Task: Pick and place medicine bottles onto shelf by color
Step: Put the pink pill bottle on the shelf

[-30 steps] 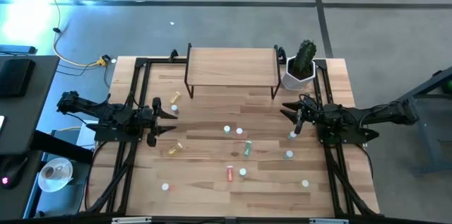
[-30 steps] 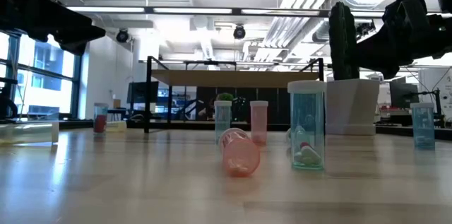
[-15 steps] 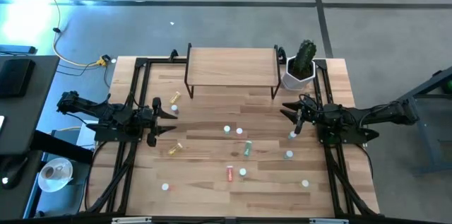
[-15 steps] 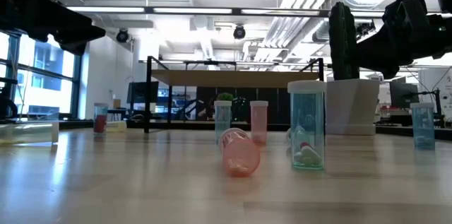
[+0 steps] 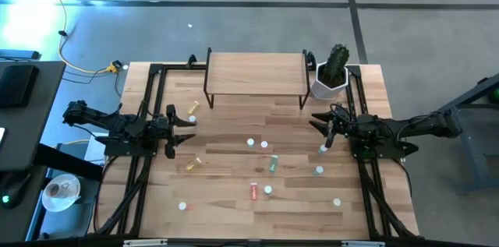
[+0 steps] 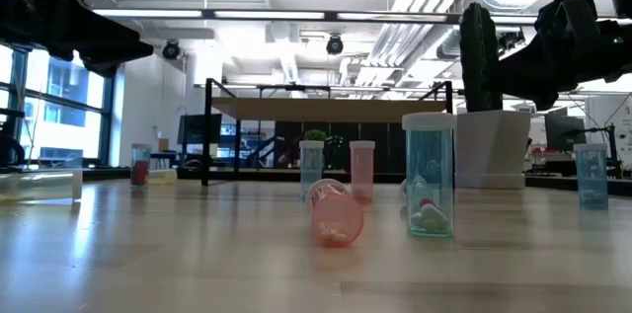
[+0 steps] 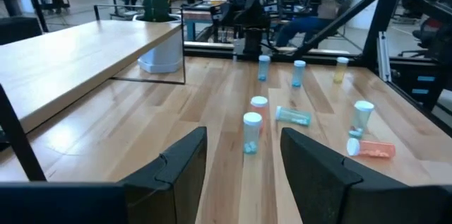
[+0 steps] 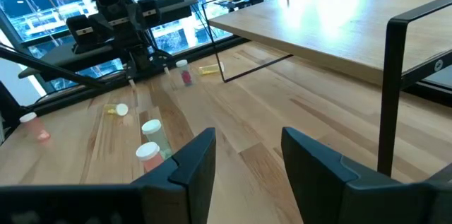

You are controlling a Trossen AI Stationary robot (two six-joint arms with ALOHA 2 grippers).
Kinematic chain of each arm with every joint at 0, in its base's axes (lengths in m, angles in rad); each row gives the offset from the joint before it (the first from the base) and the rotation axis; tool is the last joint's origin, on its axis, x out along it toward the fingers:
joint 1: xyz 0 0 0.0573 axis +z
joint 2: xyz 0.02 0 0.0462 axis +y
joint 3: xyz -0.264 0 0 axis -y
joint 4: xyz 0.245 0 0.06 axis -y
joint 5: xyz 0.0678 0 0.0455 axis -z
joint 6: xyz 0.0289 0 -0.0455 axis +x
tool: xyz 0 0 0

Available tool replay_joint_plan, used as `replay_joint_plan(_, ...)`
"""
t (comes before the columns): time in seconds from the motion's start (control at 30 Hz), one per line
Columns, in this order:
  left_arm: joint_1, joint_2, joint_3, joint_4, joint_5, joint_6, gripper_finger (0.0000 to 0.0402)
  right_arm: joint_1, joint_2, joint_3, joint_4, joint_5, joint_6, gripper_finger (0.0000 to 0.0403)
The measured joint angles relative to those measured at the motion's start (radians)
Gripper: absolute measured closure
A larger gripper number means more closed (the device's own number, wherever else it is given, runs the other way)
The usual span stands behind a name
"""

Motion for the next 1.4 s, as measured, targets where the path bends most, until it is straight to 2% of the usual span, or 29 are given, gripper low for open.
replay_joint_plan(0.17, 0.0, 0.0, 0.0, 0.001, 0.0, -0.03, 0.0229, 0.0, 0.0, 0.0, 0.0, 0.0, -0.048, 0.0249)
replay_joint_plan(0.33, 0.0, 0.0, 0.0, 0.012, -0.007, -0.075, 0.0229, -0.001, 0.0, 0.0, 0.011, 0.0, 0.086, 0.0249)
replay_joint_plan(0.57, 0.0, 0.0, 0.0, 0.107, -0.023, -0.061, 0.0229, -0.002, 0.0, 0.0, 0.088, 0.002, 0.167, 0.0249)
replay_joint_plan(0.87, 0.0, 0.0, 0.0, 0.162, -0.032, 0.042, 0.0229, -0.002, 0.021, 0.054, 0.261, -0.002, 0.058, 0.0249)
replay_joint_plan(1.17, 0.029, 0.0, 0.008, 0.162, -0.131, 0.149, 0.0229, -0.002, 0.241, 0.2, 0.26, -0.005, 0.004, 0.0249)
replay_joint_plan(1.4, 0.093, 0.0, 0.051, 0.146, -0.09, 0.164, 0.0229, -0.002, 0.46, 0.297, 0.254, -0.08, 0.001, 0.0249)
